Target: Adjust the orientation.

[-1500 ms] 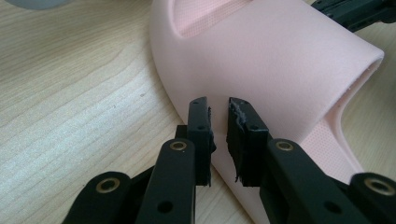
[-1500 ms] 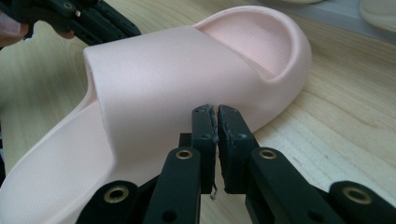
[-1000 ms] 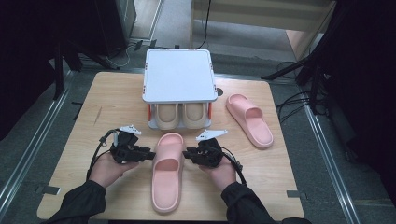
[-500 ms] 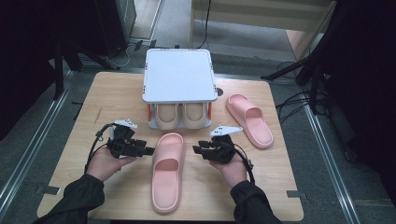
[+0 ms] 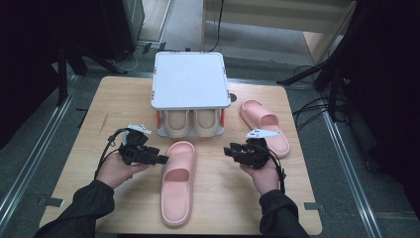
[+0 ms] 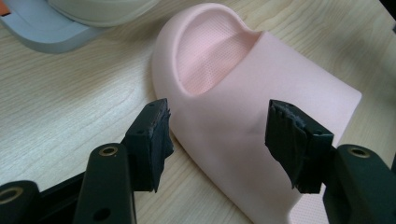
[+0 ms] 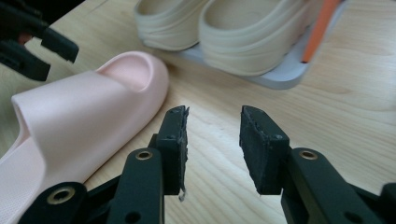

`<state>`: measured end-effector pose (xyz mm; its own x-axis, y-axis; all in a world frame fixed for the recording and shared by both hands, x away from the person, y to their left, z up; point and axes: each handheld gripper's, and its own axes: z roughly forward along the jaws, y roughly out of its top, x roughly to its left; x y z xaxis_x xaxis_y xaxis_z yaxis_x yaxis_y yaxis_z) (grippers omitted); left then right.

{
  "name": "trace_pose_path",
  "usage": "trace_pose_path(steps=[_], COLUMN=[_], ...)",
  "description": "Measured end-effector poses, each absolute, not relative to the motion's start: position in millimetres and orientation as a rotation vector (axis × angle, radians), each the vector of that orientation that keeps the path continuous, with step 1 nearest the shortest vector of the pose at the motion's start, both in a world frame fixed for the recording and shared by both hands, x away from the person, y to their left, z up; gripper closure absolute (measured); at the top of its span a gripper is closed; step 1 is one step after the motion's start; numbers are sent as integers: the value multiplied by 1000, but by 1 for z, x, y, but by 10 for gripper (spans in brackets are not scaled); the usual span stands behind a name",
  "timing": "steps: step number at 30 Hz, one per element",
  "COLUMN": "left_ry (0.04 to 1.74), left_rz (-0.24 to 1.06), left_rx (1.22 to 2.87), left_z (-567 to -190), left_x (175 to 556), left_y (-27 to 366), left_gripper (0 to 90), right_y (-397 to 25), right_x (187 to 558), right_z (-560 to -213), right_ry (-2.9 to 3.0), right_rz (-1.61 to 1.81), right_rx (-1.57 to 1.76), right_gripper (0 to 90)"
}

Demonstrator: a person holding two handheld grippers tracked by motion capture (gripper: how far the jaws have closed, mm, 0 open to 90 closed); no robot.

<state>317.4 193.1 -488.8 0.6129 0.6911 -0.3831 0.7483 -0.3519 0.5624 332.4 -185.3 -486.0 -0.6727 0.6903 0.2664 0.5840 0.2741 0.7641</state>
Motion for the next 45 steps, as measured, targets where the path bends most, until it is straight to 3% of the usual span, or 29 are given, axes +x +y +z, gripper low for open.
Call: trace_pose_path(steps=[30, 45], left_ry=[1139, 1214], left_rz=[-97, -63], left_rx=[2119, 2077], left_z=[-489, -491], left_x=[309, 290], left_y=[198, 219], left_gripper=[385, 380], right_y=[-285, -279], right_x=[396, 432], right_z=[-492, -507], right_ry=[2172, 2219], right_rz=[1284, 1244], right_rx=[1456, 1477], right_gripper=[591, 548])
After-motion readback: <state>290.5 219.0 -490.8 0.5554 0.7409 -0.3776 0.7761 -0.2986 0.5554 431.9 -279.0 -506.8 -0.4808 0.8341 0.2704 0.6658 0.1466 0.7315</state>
